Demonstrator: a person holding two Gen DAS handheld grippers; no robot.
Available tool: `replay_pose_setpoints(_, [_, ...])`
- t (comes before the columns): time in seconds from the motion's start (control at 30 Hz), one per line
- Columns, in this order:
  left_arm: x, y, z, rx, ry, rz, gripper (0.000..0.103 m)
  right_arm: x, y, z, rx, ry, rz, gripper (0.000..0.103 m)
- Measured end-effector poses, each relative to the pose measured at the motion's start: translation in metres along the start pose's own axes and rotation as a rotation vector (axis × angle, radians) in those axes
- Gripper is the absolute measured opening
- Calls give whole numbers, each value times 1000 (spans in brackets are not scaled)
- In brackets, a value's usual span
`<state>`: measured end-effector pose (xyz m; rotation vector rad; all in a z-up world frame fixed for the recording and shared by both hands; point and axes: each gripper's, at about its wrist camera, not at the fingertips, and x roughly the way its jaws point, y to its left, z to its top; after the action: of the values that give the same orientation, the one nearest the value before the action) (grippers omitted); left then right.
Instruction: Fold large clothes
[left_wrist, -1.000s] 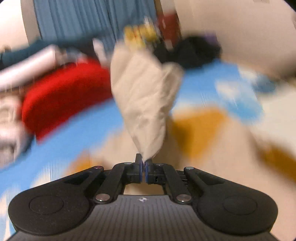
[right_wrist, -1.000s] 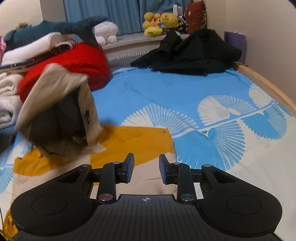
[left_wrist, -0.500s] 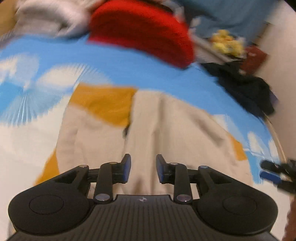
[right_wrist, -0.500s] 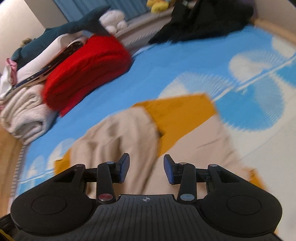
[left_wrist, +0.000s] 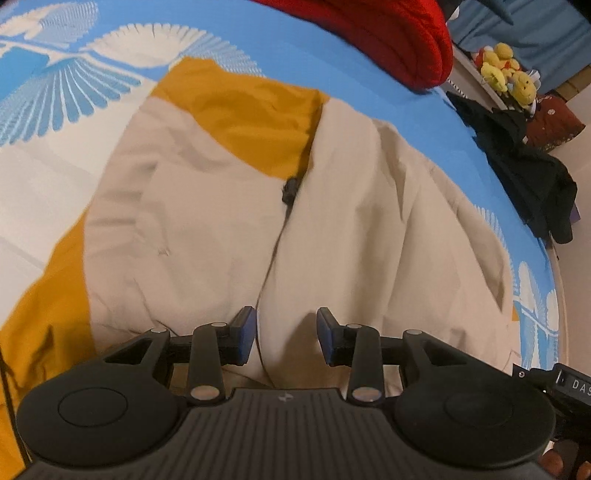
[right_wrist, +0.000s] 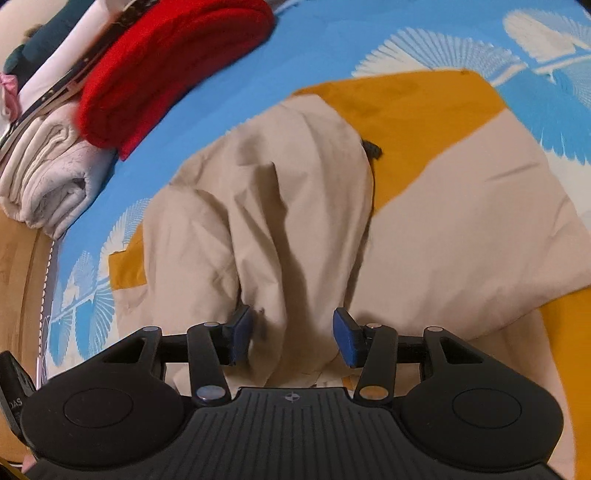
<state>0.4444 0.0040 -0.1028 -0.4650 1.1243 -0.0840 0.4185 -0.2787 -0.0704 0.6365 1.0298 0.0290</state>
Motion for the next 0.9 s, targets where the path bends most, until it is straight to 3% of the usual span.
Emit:
replay_pose_setpoints(0.07, [3, -1, -4, -11, 14, -1, 37, 5, 0, -2, 15, 17, 15, 50])
replay_pose_setpoints(0.1, [1, -2, -4, -21, 12, -7, 27, 6, -3, -3, 15, 23, 22, 50])
replay_pose_setpoints(0.13, [-3, -1, -2, -31, -2, -19, 2, 8, -1, -4, 9, 28, 26, 39])
replay_pose_setpoints(0.17, [-10, 0, 1, -43, -31, -36, 2, 8, 1, -5, 5, 21, 36, 25])
replay_pose_setpoints(0.2, [-21, 0, 5, -51, -80, -60, 2, 6, 2, -6, 11, 4, 55, 3])
replay_pose_setpoints(0.27, [-53, -2, 15, -44, -229, -123, 2, -6, 3, -3, 53, -58, 169, 3])
replay_pose_setpoints(0.37, [-97, -8, 20, 8, -449, -214, 2, -33, 1, 2, 145, -179, 453, 3])
replay_pose_setpoints(0.43, [-101, -10, 17, 20, -473, -222, 2, -47, -2, 4, 160, -251, 542, 3])
replay_pose_setpoints(0.47, [-95, -10, 15, 19, -435, -202, 2, -49, -7, 4, 176, -258, 557, 3])
replay_pose_setpoints(0.53, [-60, -11, 12, 38, -242, -65, 4, -42, -19, 5, 237, -218, 511, 3])
replay_pose_setpoints(0.6, [-18, -2, 0, 16, -17, 27, 10, -23, -26, 5, 236, -99, 285, 3])
replay_pose_setpoints(0.63, [-5, 4, -7, -29, 42, 46, 16, -11, -30, 1, 212, -37, 136, 3])
replay_pose_setpoints(0.67, [-1, 6, -10, -55, 57, 63, 18, -2, -37, -4, 205, 3, 25, 3])
replay_pose_setpoints(0.7, [-3, 2, -11, -46, 41, 70, 18, 4, -43, -8, 222, 24, -34, 4])
replay_pose_setpoints(0.77, [-16, -11, -9, 20, -32, 78, 26, 5, -44, -9, 242, 29, -38, 5])
replay_pose_setpoints(0.83, [-32, -27, -8, 89, -148, 77, 39, -4, -32, -5, 169, -24, -53, 10])
replay_pose_setpoints(0.87, [-39, -32, -8, 120, -198, 76, 43, -9, -27, -3, 130, -51, -80, 14])
replay_pose_setpoints(0.9, [-44, -40, -8, 152, -237, 67, 43, -13, -23, -2, 107, -70, -104, 28])
